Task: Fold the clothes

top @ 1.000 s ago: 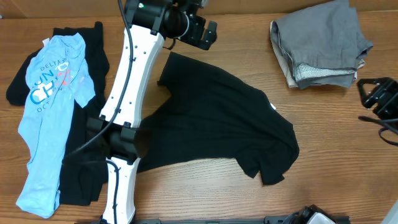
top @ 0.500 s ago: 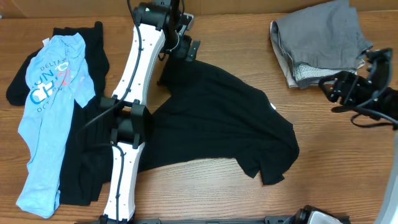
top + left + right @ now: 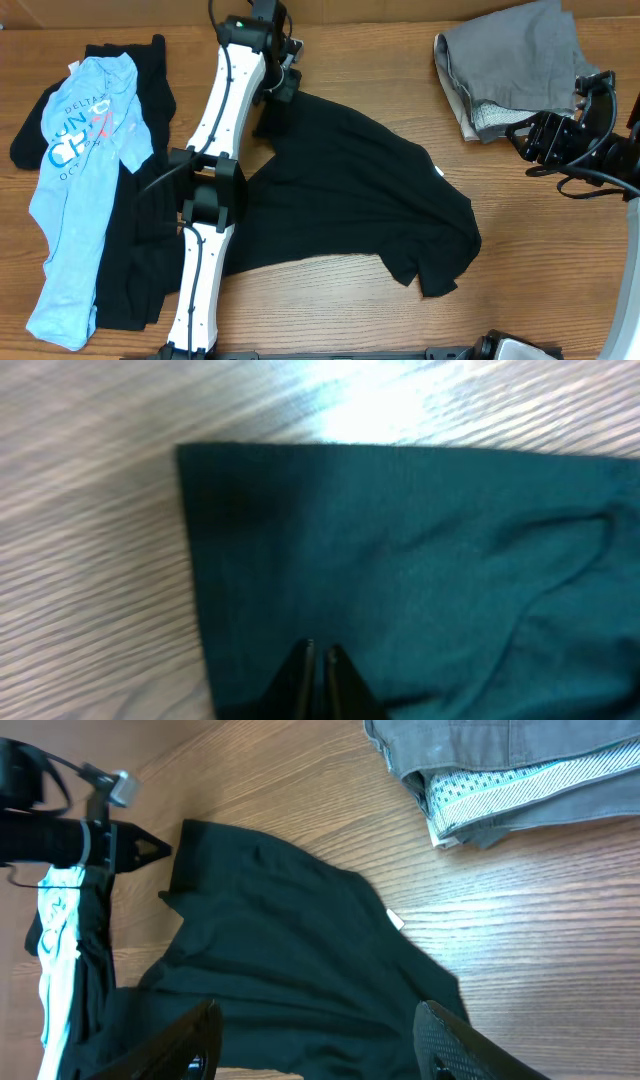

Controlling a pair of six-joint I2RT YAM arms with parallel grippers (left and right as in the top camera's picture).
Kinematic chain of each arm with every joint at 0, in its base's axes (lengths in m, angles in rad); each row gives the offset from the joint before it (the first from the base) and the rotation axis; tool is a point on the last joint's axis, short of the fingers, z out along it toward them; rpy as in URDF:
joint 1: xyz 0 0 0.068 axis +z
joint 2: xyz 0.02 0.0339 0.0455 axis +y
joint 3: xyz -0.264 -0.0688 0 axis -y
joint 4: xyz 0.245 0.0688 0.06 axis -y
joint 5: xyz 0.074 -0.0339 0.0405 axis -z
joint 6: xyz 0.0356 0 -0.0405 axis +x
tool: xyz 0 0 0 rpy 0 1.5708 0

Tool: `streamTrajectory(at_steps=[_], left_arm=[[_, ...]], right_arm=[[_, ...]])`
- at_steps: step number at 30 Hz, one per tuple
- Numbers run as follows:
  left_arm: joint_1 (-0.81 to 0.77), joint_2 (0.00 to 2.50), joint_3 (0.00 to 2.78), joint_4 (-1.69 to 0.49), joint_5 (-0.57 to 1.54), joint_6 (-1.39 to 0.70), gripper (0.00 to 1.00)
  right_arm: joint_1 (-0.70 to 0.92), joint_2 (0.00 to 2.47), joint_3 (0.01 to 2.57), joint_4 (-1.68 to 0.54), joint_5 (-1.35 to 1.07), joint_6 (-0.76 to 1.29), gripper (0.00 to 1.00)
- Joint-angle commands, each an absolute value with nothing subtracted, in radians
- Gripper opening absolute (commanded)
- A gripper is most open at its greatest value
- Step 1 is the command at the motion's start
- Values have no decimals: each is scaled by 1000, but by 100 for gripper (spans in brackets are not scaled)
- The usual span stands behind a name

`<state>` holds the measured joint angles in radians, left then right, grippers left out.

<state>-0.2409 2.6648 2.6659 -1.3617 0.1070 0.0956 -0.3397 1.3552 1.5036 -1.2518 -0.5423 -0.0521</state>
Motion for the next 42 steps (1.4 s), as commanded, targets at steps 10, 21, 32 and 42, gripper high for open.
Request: streamTrajectory(at_steps=[10, 21, 32, 42], left_arm=[[-277, 2756, 2653, -1333, 71, -52, 4], [-326, 2843, 2651, -1276, -8, -60, 4], [-341, 2875, 2651, -1024, -47, -48, 4], [-347, 2870, 2677, -982, -32, -34, 4]], right_arm=[[-335, 1355, 1526, -1230, -540, -53, 64], [-335, 1355, 1526, -1227, -539, -53, 64], [-335, 1356, 1525, -1224, -523, -53, 64], [-335, 1365, 1525, -1205, -513, -53, 64]])
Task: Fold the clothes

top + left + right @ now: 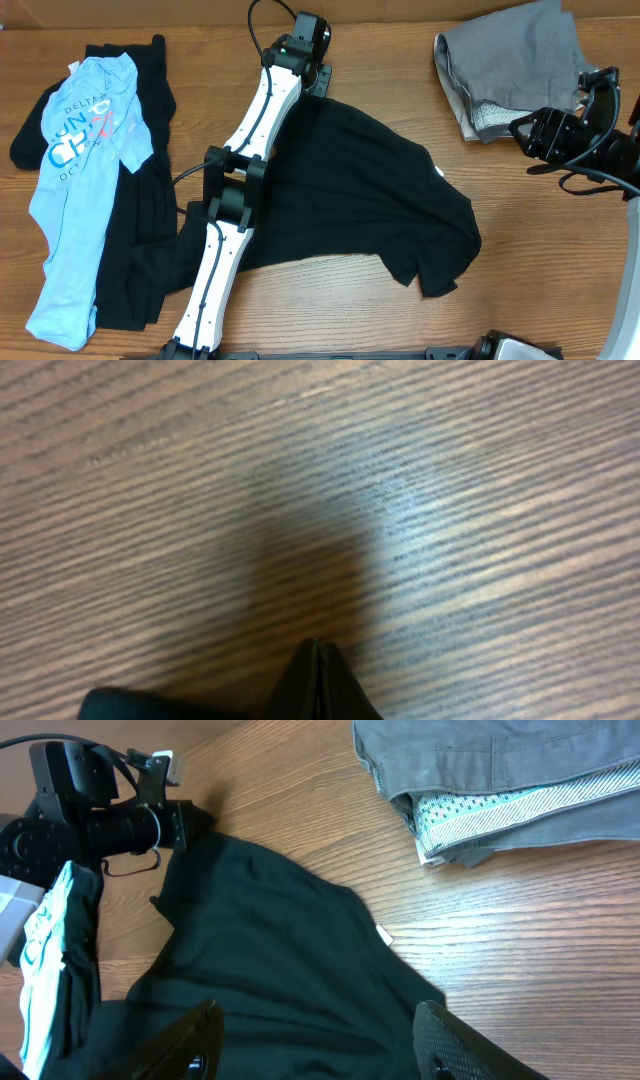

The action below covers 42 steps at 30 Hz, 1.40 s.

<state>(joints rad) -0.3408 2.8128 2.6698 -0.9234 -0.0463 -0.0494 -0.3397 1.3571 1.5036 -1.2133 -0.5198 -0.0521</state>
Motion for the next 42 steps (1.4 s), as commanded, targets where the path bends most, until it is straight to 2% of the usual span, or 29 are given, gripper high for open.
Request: streamTrajectory(at_steps=[1, 2, 5, 6, 7, 10, 15, 21, 29, 30, 33, 35, 36, 37, 38, 42], left_arm=[[-346, 2867, 2701, -1023, -33, -34, 5], [-342, 2865, 2728, -1060, -33, -34, 12], [-326, 2863, 2848, -1180, -33, -45, 63], [-319, 2863, 2898, -1217, -33, -49, 73], [-312, 2863, 2941, -1244, -33, -49, 82], [-289, 2863, 3056, -1299, -32, -50, 88], [-263, 2866, 3066, -1325, -17, -60, 87], [-248, 2867, 2918, -1292, -14, -61, 86], [-247, 2867, 2826, -1271, -10, -68, 78], [-247, 2867, 2826, -1271, -10, -68, 73], [-247, 2867, 2821, -1266, -7, -68, 45], [-249, 2867, 2805, -1250, -7, -68, 31], [-252, 2867, 2785, -1232, -6, -68, 15], [-254, 2867, 2776, -1222, -6, -68, 7], [-256, 2867, 2764, -1207, -6, -68, 4], [-261, 2867, 2760, -1138, -7, -68, 4]], right_arm=[[-335, 1369, 1525, -1206, -513, -53, 64], [-335, 1371, 1525, -1206, -513, -53, 65], [-335, 1378, 1525, -1206, -513, -53, 64], [-335, 1382, 1525, -1206, -513, -53, 65], [-335, 1385, 1525, -1206, -513, -53, 64], [-335, 1395, 1525, -1207, -517, -53, 64], [-335, 1405, 1525, -1209, -517, -53, 65], [-335, 1405, 1525, -1210, -516, -53, 65], [-335, 1405, 1525, -1210, -516, -53, 65], [-335, 1405, 1525, -1210, -516, -53, 65], [-335, 1405, 1525, -1210, -517, -53, 65], [-335, 1405, 1525, -1210, -517, -53, 65], [-335, 1405, 1525, -1210, -516, -53, 65], [-335, 1405, 1525, -1209, -516, -53, 65], [-335, 1405, 1525, -1209, -517, -53, 65], [-335, 1405, 1525, -1206, -517, -53, 65]])
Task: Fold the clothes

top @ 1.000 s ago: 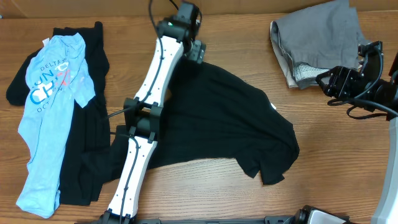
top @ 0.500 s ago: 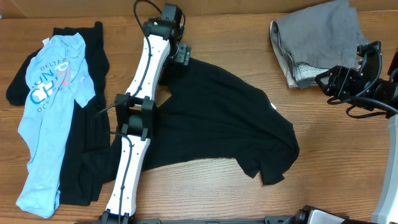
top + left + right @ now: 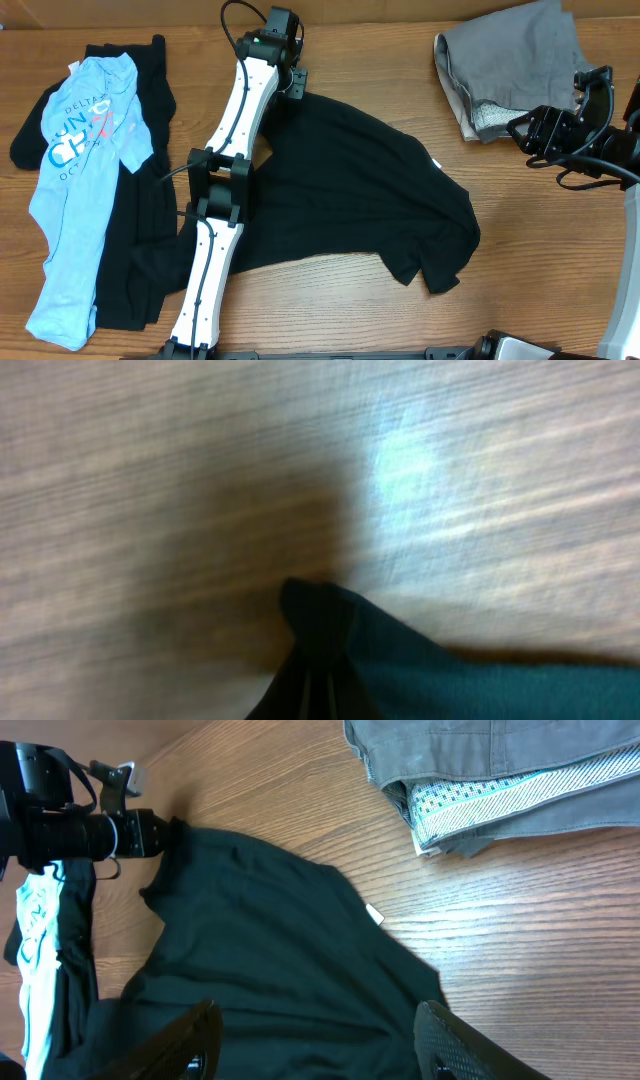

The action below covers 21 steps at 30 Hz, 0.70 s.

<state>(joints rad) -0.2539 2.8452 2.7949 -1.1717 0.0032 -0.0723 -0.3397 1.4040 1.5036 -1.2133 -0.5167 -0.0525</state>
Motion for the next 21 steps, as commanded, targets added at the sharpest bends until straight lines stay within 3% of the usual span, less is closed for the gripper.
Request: streamTrajectory(at_steps=[1, 14, 21], left_arm=[[-262, 2867, 2768, -1118, -6, -69, 4], [-330, 2867, 2854, -822, -7, -83, 4], [-375, 2867, 2888, -764, 14, -91, 4]], right_arm=[[-335, 1405, 1525, -1205, -516, -53, 65], [-335, 1405, 1525, -1200, -516, -53, 65], [-335, 1405, 1525, -1190, -516, -53, 65]])
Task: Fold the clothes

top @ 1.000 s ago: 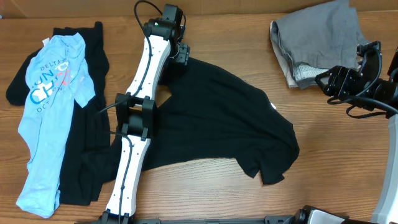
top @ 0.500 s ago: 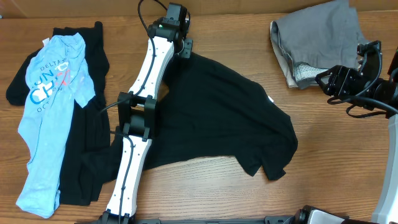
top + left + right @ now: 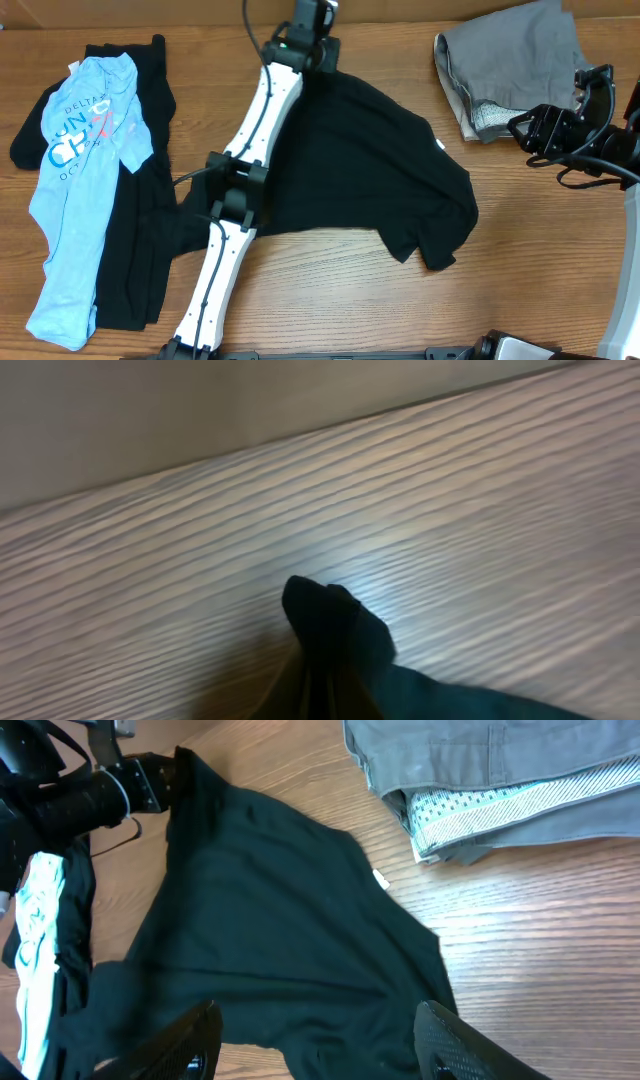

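Note:
A black T-shirt [image 3: 370, 165] lies spread across the middle of the table, also visible in the right wrist view [image 3: 270, 920]. My left gripper [image 3: 322, 52] is at the far edge of the table, shut on the shirt's top corner [image 3: 325, 615], which bunches up between its jaws. My right gripper [image 3: 320, 1045] hangs open in the air at the right side of the table, far from the shirt, with its fingers [image 3: 455, 1040] spread wide.
A pile of a light blue printed shirt [image 3: 75, 180] over black clothes [image 3: 135, 240] lies at the left. Folded grey clothes [image 3: 510, 65] are stacked at the far right. The table's back edge meets a wall just beyond my left gripper.
My left gripper has moved right and farther back with the shirt corner, drawing the shirt's upper edge toward the table's back edge. The right arm has stayed in place.
My left gripper was shut low over the shirt's top left corner. It was then farther right at the shirt's upper edge, then back left with the corner bunched in its jaws, and now it holds that corner near the table's back edge.

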Controlling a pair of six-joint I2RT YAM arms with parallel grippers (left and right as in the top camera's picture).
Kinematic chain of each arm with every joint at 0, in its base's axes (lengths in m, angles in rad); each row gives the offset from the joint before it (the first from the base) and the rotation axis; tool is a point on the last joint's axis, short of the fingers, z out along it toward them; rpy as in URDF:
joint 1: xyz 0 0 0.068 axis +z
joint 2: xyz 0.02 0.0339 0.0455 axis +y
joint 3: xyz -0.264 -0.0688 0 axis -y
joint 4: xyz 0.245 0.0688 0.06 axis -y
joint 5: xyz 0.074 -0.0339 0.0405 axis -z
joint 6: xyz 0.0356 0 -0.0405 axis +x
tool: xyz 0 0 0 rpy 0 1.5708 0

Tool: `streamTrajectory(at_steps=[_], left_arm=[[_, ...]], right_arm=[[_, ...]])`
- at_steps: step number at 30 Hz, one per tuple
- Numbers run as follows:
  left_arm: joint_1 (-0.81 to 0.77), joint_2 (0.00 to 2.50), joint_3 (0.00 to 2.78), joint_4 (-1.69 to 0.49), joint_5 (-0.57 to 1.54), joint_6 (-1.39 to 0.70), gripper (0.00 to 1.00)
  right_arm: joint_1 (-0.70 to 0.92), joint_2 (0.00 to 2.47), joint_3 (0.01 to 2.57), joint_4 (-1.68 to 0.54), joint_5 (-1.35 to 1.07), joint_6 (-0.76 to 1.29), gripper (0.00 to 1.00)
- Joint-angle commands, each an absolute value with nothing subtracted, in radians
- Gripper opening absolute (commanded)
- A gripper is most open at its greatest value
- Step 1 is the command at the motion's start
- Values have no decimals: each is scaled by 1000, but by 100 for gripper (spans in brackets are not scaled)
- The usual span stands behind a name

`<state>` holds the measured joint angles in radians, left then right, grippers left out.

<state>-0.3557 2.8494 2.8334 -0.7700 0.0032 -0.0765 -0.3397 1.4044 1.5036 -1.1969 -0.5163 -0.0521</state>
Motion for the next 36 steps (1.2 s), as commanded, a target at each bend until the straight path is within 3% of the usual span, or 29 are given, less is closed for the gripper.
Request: streamTrajectory(at_steps=[1, 19, 20, 22, 23, 25, 32, 36], left_arm=[[-382, 2867, 2906, -769, 21, -91, 4], [-459, 2867, 3015, -631, -13, -94, 5], [-459, 2867, 3015, -622, -19, -94, 12], [-458, 2866, 3016, -615, -20, -94, 61], [-458, 2864, 3019, -618, -22, -94, 96], [-457, 2862, 3041, -645, -41, -94, 100], [-440, 2740, 3143, -867, -86, -94, 100], [-419, 2576, 3143, -1045, -87, -71, 100]], right_arm=[[-335, 1405, 1525, -1189, -516, -53, 65], [-335, 1405, 1525, -1171, -513, -53, 65], [-335, 1405, 1525, -1169, -513, -53, 65], [-335, 1405, 1525, -1166, -513, -53, 66], [-335, 1405, 1525, -1164, -513, -53, 67], [-335, 1405, 1525, -1162, -513, -53, 71], [-335, 1404, 1526, -1135, -528, -53, 100], [-336, 1389, 1527, -1116, -650, -53, 100]])
